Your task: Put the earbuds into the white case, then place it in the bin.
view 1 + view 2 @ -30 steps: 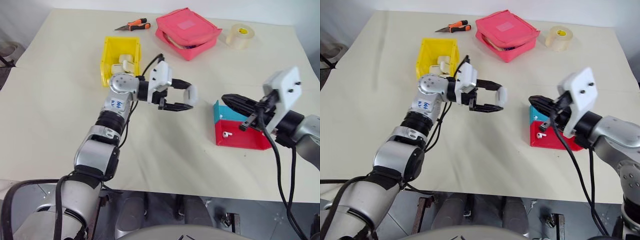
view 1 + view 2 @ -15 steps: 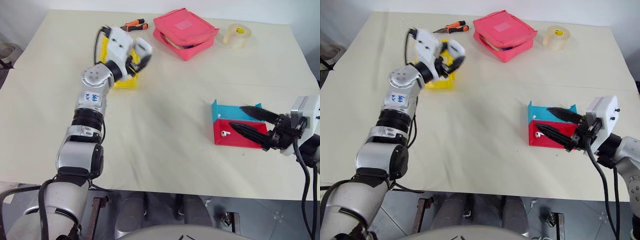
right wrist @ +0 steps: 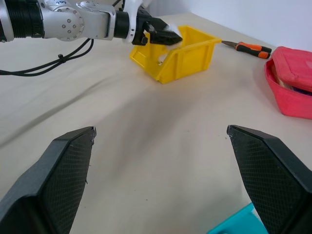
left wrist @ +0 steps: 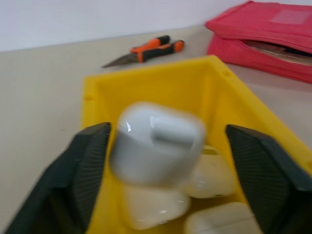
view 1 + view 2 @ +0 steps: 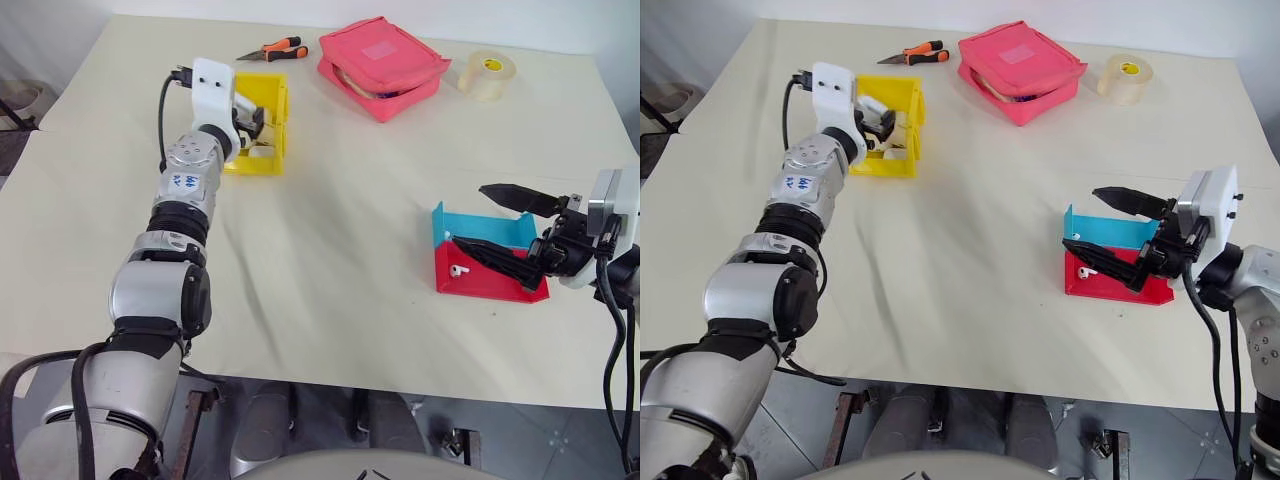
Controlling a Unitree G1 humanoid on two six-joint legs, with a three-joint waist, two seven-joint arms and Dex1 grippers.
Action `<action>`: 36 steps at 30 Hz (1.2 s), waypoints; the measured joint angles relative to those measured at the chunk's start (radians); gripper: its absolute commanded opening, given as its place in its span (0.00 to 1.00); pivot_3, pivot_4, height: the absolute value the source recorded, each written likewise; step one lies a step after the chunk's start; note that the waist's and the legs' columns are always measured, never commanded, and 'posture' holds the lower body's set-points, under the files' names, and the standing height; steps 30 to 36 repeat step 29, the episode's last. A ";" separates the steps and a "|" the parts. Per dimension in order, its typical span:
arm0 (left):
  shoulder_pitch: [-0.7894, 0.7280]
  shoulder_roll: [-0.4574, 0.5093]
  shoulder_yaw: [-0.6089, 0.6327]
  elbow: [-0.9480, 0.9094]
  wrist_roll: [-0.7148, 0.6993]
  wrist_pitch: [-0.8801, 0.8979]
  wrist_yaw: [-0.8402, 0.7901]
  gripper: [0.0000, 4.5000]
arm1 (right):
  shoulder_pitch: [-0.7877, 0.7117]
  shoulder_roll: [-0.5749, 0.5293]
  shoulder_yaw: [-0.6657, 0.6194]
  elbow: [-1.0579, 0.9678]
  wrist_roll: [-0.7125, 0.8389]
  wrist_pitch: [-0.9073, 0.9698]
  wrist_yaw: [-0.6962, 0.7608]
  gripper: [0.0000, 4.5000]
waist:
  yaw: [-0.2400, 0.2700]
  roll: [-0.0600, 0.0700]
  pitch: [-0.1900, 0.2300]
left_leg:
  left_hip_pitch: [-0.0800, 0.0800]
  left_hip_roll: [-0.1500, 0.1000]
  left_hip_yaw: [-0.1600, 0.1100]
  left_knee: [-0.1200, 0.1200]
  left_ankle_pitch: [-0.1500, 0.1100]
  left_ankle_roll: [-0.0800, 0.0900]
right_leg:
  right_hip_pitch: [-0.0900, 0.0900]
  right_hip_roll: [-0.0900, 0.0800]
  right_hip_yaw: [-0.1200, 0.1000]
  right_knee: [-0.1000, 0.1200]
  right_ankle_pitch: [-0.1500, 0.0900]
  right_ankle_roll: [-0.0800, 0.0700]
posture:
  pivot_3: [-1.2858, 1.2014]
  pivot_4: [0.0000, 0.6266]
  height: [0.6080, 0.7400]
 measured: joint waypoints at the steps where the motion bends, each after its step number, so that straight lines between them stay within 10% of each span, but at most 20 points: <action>1: -0.003 -0.001 0.000 0.005 0.000 -0.002 -0.009 0.99 | 0.000 0.000 0.000 0.000 -0.004 0.000 0.000 1.00 | -0.001 0.000 0.000 | 0.000 0.000 0.000 0.000 0.000 0.000 | 0.000 0.000 0.000 0.000 0.000 0.000 | 0.52 0.24 1.00; 11: 0.138 0.066 -0.002 -0.343 -0.116 0.039 -0.401 0.99 | -0.012 -0.025 -0.009 0.030 -0.025 -0.019 0.021 1.00 | -0.015 0.000 0.000 | 0.000 0.001 0.000 0.000 0.000 0.000 | 0.000 0.000 0.000 0.000 0.000 0.000 | 0.52 0.24 1.00; 18: 0.554 0.287 -0.017 -0.826 -0.295 0.118 -0.844 0.99 | 0.047 -0.071 -0.018 0.119 -0.045 -0.066 0.153 1.00 | -0.036 0.000 0.000 | 0.003 0.008 0.001 -0.003 0.001 -0.001 | 0.000 0.002 0.000 0.000 0.000 -0.001 | 0.52 0.24 1.00; 36: 0.697 0.442 0.098 -0.850 -0.428 0.123 -1.072 0.99 | 0.107 -0.107 -0.015 0.310 -0.145 -0.184 0.307 1.00 | -0.015 0.000 0.000 | 0.003 0.008 0.001 0.000 0.001 -0.001 | 0.002 0.000 0.000 0.000 0.000 -0.001 | 0.52 0.24 1.00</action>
